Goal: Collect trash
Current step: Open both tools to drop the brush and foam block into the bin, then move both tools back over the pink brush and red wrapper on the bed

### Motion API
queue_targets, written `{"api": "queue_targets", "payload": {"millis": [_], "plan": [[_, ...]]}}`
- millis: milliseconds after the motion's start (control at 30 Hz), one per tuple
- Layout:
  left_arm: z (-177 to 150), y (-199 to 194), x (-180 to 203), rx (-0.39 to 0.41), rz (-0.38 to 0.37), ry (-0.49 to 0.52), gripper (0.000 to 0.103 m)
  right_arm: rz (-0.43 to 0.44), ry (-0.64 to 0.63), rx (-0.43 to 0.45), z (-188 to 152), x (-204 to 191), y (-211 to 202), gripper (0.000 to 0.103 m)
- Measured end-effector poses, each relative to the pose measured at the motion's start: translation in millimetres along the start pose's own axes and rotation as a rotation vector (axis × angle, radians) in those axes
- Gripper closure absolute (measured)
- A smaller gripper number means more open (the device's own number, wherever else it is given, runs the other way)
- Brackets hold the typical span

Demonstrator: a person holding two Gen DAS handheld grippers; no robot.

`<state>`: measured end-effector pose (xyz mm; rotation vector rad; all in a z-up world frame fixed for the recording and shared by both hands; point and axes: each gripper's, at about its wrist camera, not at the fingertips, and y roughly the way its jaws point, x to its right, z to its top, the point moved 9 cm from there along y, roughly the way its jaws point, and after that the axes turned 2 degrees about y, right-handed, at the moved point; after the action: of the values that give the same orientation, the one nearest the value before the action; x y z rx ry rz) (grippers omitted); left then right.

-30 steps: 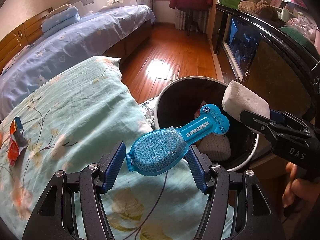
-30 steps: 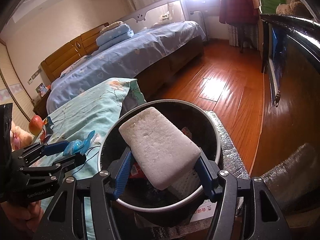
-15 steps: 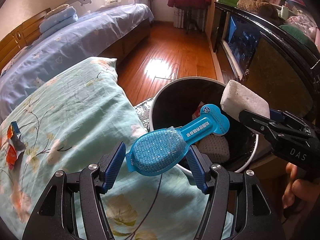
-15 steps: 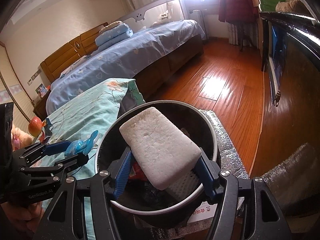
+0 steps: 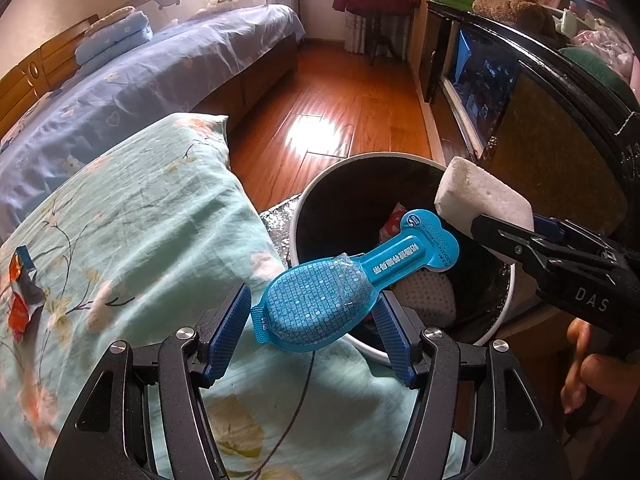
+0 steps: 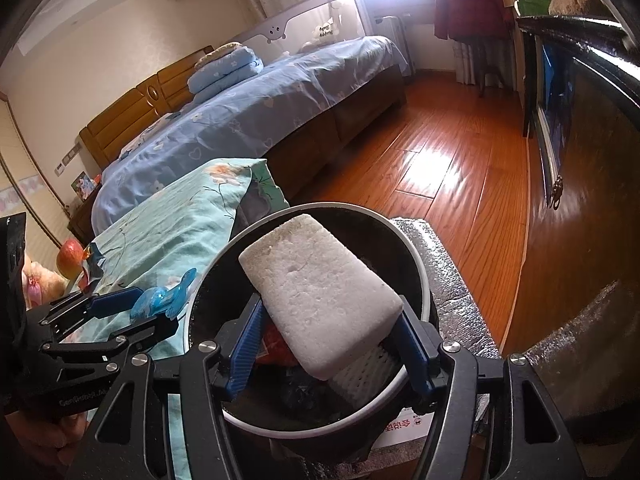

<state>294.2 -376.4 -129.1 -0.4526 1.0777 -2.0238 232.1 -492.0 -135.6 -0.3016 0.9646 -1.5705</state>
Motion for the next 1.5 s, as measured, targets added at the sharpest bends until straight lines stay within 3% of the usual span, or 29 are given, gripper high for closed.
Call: {"api": "queue_targets", "payload": {"millis": [100,233,633,1033,1500], "plan": [[-1,0,2,-0.004,-0.008,0.003,0.039,0.001,0.005,-0.007,0,1,1,0.035],[-2,-1,1,-0.005,-0.004,-0.002,0.027,0.001,0.024,-0.012,1,6,2,0.031],[-35,-23,-30,0.020,0.003,-0.116,0.027,0.032,0.042,0.011,-3,-9,-10,0.027],[-100,-54,-112,0.026,0.083,-0.302,0.027,0.140,-0.014,-0.029,-24,-82,2,0.023],[-161,-89,-203,0.056,0.176,-0.493,0.027,0.246,-0.170,-0.099,-56,-193,26,0.023]]}}
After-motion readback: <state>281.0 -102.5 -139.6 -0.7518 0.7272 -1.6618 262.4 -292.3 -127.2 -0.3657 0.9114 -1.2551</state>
